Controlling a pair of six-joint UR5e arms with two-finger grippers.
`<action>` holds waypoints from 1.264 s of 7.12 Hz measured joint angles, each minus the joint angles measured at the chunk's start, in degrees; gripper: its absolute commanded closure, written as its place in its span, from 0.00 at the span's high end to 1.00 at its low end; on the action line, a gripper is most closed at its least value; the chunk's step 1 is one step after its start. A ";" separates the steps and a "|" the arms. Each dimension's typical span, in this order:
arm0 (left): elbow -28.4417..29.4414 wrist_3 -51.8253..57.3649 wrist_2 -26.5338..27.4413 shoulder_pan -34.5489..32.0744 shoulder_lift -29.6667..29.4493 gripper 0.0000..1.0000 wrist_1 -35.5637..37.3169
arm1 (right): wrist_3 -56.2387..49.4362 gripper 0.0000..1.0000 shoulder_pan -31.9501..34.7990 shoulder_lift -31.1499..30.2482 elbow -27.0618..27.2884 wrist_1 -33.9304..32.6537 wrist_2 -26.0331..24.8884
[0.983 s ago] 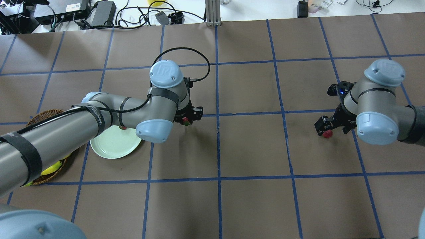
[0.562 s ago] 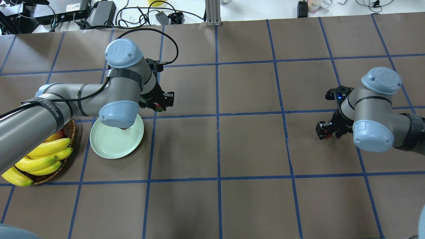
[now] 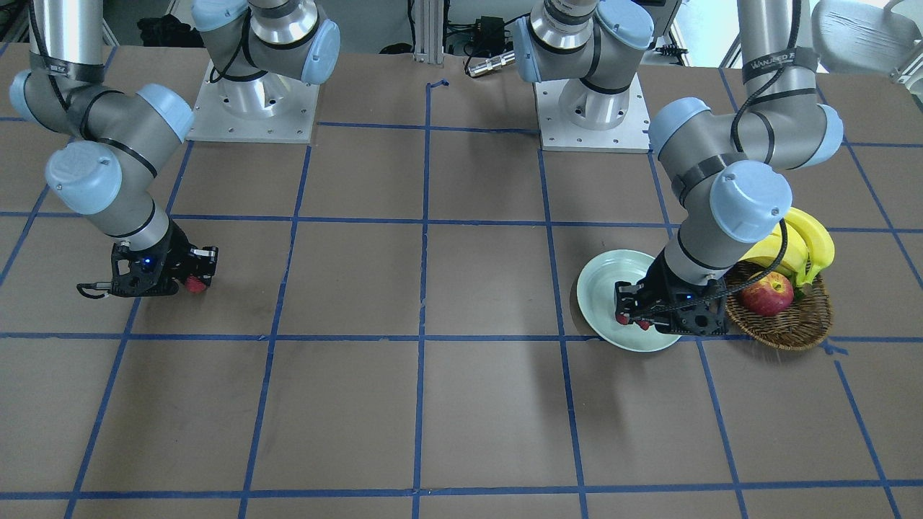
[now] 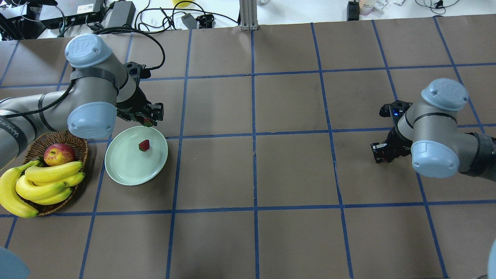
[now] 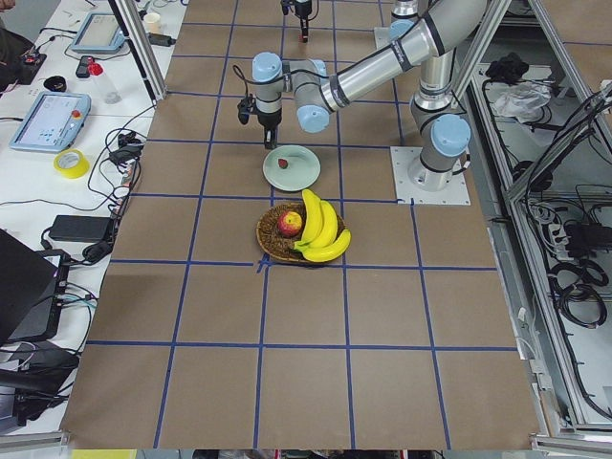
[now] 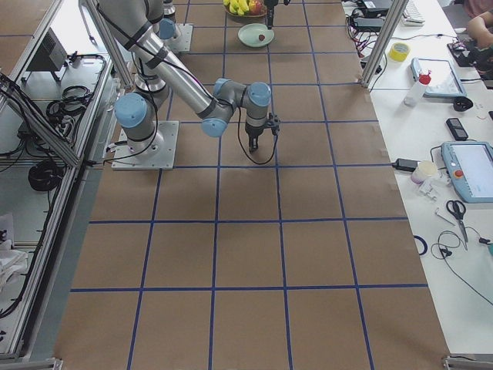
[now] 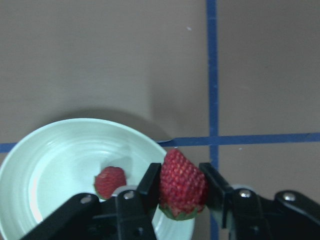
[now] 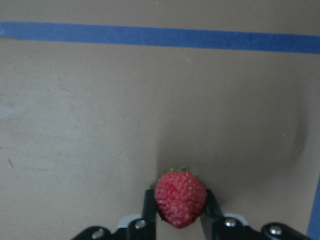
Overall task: Collect all strawberries into plate
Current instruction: 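Lower the strawberry into the plate with the left gripper and release, then carry the last strawberry mid-table with the right gripper and release while the left withdraws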
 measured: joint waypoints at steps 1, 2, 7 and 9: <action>-1.17 3.45 -0.13 2.54 -0.24 0.00 0.12 | 1.22 0.07 0.15 -0.15 -0.61 0.38 -0.10; -1.92 6.05 -0.55 4.45 -0.78 0.00 0.39 | 3.19 0.07 0.71 -0.41 -1.10 0.65 -0.15; -3.12 11.29 -2.19 8.42 -3.61 0.00 0.71 | 30.29 0.07 18.89 -0.56 -12.85 13.41 -0.36; -3.17 12.42 -2.12 9.66 -4.47 0.80 0.74 | 46.32 0.06 27.48 0.96 -17.39 16.27 2.89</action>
